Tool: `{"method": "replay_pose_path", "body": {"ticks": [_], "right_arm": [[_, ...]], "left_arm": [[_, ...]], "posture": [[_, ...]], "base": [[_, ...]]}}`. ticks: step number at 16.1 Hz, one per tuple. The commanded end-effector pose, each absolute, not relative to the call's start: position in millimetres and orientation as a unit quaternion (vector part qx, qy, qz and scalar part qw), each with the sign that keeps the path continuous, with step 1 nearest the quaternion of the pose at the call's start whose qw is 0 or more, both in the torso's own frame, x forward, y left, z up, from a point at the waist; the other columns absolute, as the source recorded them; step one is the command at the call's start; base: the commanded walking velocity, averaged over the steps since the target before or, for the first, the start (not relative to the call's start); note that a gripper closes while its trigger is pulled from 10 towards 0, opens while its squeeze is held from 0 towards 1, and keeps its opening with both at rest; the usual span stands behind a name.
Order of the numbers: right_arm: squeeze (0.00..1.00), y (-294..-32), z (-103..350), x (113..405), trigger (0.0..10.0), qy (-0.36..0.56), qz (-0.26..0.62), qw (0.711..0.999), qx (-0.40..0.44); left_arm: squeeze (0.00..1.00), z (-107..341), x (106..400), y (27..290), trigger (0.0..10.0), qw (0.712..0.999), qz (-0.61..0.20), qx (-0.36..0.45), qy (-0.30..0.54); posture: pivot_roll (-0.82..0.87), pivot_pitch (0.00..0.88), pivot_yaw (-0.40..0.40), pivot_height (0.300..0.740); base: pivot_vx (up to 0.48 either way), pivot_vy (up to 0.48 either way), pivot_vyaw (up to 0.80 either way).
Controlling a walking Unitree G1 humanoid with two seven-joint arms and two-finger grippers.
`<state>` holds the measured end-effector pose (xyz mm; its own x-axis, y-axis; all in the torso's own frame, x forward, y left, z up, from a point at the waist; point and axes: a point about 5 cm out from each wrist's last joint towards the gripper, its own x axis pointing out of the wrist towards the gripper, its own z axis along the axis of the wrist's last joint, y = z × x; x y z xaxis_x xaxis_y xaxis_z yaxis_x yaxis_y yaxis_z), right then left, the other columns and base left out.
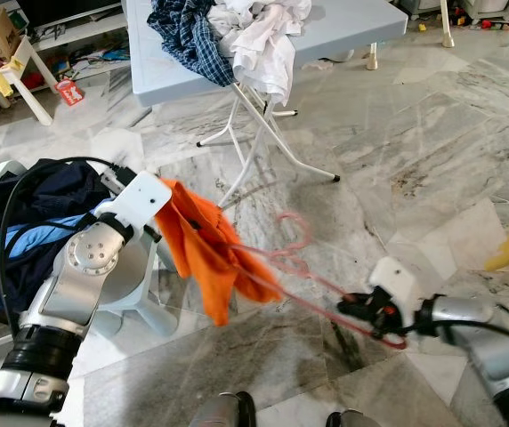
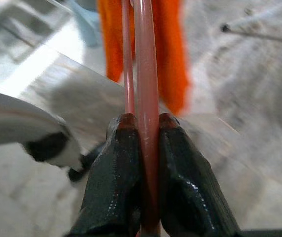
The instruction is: Hang hanger
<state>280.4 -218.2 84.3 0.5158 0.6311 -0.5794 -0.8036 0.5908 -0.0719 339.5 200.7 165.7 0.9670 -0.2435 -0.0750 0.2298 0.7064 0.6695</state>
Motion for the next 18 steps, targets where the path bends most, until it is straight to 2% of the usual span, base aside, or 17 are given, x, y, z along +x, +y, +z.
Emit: {"method": "replay_pose_path", "body": {"ticks": [1, 5, 6, 9, 10, 12, 15, 18], "right_arm": [[0.0, -225.4, 84.2, 284.3, 10.0, 0.261, 0.394, 0.862, -0.184], [0.0, -228.3, 88.4, 308.8, 10.0, 0.249, 0.279, 0.912, -0.166], [0.0, -223.4, 94.9, 318.4, 10.0, 0.228, 0.248, 0.931, -0.138], [0.0, -210.2, 112.4, 337.1, 10.0, 0.177, 0.197, 0.961, -0.079], [0.0, -200.8, 119.6, 342.0, 10.0, 0.159, 0.19, 0.968, -0.027], [0.0, -193.8, 122.6, 343.7, 10.0, 0.154, 0.193, 0.969, 0.007], [0.0, -177.2, 134.5, 352.1, 10.0, 0.134, 0.171, 0.967, 0.132], [0.0, -164.9, 144.3, 354.7, 10.0, 0.126, 0.194, 0.957, 0.175]], "left_arm": [[0.0, 175.6, 337.0, 212.1, 10.0, 0.922, -0.101, 0.373, -0.02], [0.0, 166.3, 327.6, 197.4, 10.0, 0.932, -0.11, 0.345, -0.018], [0.0, 157.6, 323.0, 183.4, 10.0, 0.934, -0.119, 0.336, -0.018], [0.0, 147.2, 318.8, 152.4, 10.0, 0.934, -0.15, 0.322, -0.031], [0.0, 146.4, 321.2, 139.6, 10.0, 0.93, -0.162, 0.327, -0.049], [0.0, 147.0, 323.0, 129.2, 10.0, 0.925, -0.174, 0.332, -0.066], [0.0, 136.6, 322.4, 105.5, 10.0, 0.921, -0.209, 0.321, -0.071], [0.0, 124.0, 318.5, 92.4, 10.0, 0.908, -0.234, 0.339, -0.076]], "posture": [[0.02, 0.116, 0.135, 0.74], [0.03, 0.112, 0.13, 0.74], [0.03, 0.108, 0.129, 0.74], [0.02, 0.098, 0.127, 0.74], [0.01, 0.092, 0.125, 0.74], [0.01, 0.088, 0.122, 0.74], [0.0, 0.076, 0.115, 0.74], [0.0, 0.073, 0.111, 0.74]], "base": [[0.0, 0.0, 0.0], [0.0, 0.0, 0.0], [0.0, 0.0, 0.0], [0.0, 0.0, 0.0], [0.0, 0.0, 0.0], [0.0, 0.0, 0.0], [0.0, 0.0, 0.0], [0.0, 0.0, 0.0]]}}
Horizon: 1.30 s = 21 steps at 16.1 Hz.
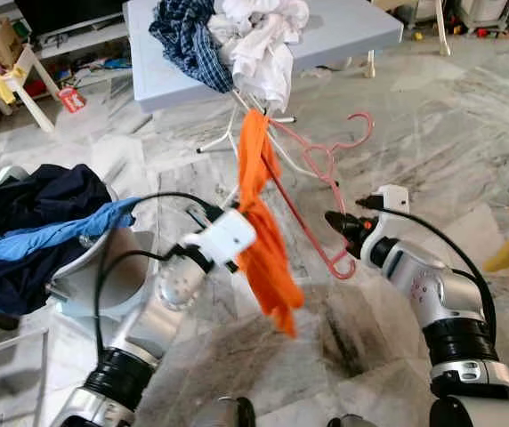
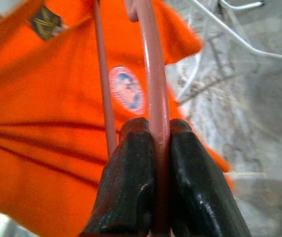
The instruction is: Hang hanger
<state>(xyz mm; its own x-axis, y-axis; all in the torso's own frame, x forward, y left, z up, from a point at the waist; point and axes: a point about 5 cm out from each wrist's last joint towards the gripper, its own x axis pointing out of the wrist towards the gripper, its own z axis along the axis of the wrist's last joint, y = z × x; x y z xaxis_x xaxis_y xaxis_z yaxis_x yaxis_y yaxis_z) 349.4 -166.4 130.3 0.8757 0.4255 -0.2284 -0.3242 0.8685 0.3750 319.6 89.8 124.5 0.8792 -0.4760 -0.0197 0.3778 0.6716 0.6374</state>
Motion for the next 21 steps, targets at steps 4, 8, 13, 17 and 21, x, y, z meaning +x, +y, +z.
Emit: {"method": "replay_pose_path", "body": {"ticks": [4, 8, 13, 17, 21], "right_arm": [[0.0, -148.4, 153.2, 325.1, 10.0, 0.144, 0.328, 0.917, 0.176], [0.0, -168.5, 147.3, 301.8, 10.0, 0.172, 0.362, 0.906, 0.135], [0.0, -161.8, 139.6, 302.2, 10.0, 0.199, 0.342, 0.901, 0.178], [0.0, -131.5, 152.5, 311.5, 10.0, 0.172, 0.319, 0.89, 0.278], [0.0, -125.7, 159.4, 321.5, 10.0, 0.14, 0.262, 0.901, 0.318]], "left_arm": [[0.0, 107.5, 325.0, 95.8, 10.0, 0.894, -0.259, 0.358, -0.069], [0.0, 117.0, 336.4, 117.4, 10.0, 0.878, -0.24, 0.402, -0.097], [0.0, 110.2, 320.2, 101.9, 10.0, 0.859, -0.31, 0.384, -0.136], [0.0, 96.7, 300.8, 73.7, 10.0, 0.848, -0.362, 0.356, -0.15], [0.0, 94.9, 295.9, 66.9, 10.0, 0.85, -0.367, 0.346, -0.153]], "posture": [[-0.02, 0.086, 0.106, 0.74], [-0.03, 0.095, 0.109, 0.74], [-0.03, 0.107, 0.107, 0.74], [-0.03, 0.117, 0.094, 0.74], [-0.04, 0.124, 0.093, 0.74]], "base": [[0.0, 0.0, 0.0], [0.0, 0.0, 0.0], [0.0, 0.0, 0.0], [0.0, 0.0, 0.0], [0.0, 0.0, 0.0]]}}
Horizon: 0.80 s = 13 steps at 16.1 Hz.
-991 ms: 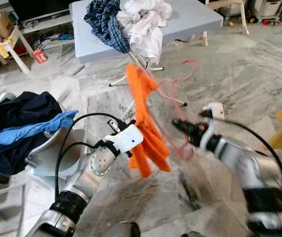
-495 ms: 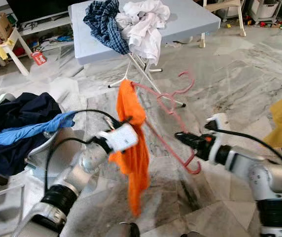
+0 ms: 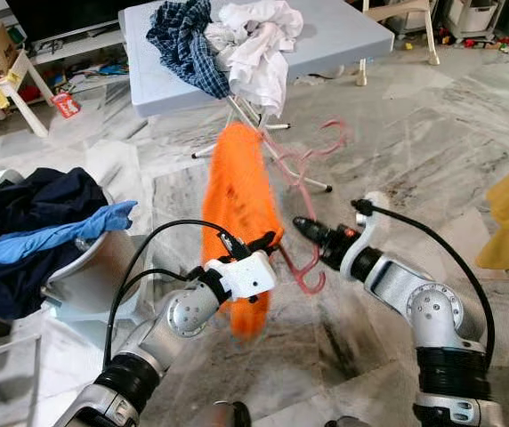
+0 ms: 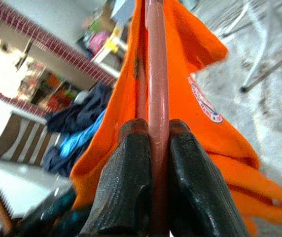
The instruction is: Hang hanger
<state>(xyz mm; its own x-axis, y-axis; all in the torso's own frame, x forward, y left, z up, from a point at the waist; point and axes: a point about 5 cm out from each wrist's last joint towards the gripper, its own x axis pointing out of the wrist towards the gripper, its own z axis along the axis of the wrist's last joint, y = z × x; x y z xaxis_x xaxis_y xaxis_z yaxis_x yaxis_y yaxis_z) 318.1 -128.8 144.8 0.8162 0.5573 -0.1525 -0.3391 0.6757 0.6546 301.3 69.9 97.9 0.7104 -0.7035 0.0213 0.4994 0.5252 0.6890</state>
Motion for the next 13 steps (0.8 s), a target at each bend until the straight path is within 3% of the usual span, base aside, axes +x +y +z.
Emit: {"method": "replay_pose_path", "body": {"ticks": [1, 6, 13], "right_arm": [[0.0, -128.4, 158.8, 325.6, 10.0, 0.138, 0.234, 0.902, 0.335], [0.0, -132.5, 166.5, 344.9, 10.0, 0.115, 0.151, 0.911, 0.367], [0.0, -129.3, 186.1, 362.1, 10.0, 0.081, 0.136, 0.908, 0.387]], "left_arm": [[0.0, 94.7, 295.2, 66.7, 10.0, 0.852, -0.367, 0.342, -0.153], [0.0, 92.8, 289.3, 54.7, 10.0, 0.852, -0.373, 0.333, -0.156], [0.0, 87.9, 278.3, 27.3, 10.0, 0.846, -0.393, 0.321, -0.16]], "posture": [[-0.04, 0.125, 0.094, 0.74], [-0.05, 0.131, 0.102, 0.74], [-0.05, 0.127, 0.099, 0.74]], "base": [[0.0, 0.0, 0.0], [0.0, 0.0, 0.0], [0.0, 0.0, 0.0]]}}
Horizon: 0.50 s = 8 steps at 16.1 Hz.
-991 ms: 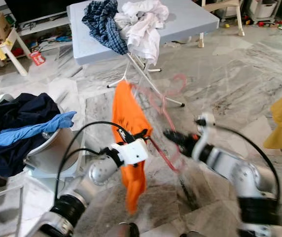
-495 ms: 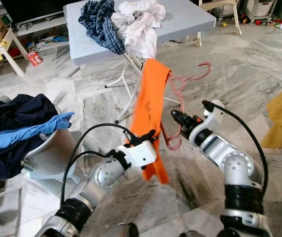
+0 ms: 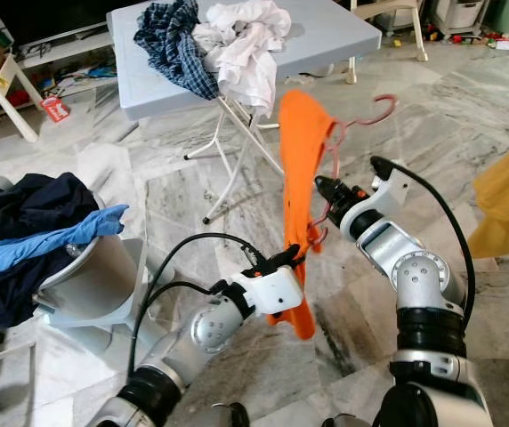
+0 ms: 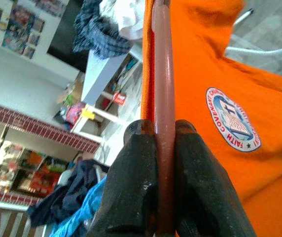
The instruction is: Hang hanger
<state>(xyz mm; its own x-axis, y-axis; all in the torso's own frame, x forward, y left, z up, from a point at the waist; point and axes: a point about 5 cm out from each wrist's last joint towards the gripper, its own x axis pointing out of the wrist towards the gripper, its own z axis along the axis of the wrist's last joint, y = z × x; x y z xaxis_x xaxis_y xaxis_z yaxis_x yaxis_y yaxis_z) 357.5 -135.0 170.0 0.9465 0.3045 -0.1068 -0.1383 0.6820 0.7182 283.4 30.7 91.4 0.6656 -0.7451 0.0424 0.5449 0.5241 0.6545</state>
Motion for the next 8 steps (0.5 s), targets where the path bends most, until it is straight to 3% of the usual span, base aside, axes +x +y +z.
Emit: {"method": "replay_pose_path", "body": {"ticks": [1, 8], "right_arm": [[0.0, -129.5, 187.1, 362.8, 10.0, 0.079, 0.134, 0.908, 0.389], [0.0, -128.2, 185.4, 369.6, 10.0, 0.063, 0.074, 0.943, 0.317]], "left_arm": [[0.0, 87.6, 278.2, 26.2, 10.0, 0.848, -0.392, 0.319, -0.158], [0.0, 102.0, 285.0, -3.6, 10.0, 0.869, -0.381, 0.278, -0.148]], "posture": [[-0.05, 0.125, 0.101, 0.74], [-0.07, 0.125, 0.098, 0.74]], "base": [[0.0, 0.0, 0.0], [0.0, 0.0, 0.0]]}}
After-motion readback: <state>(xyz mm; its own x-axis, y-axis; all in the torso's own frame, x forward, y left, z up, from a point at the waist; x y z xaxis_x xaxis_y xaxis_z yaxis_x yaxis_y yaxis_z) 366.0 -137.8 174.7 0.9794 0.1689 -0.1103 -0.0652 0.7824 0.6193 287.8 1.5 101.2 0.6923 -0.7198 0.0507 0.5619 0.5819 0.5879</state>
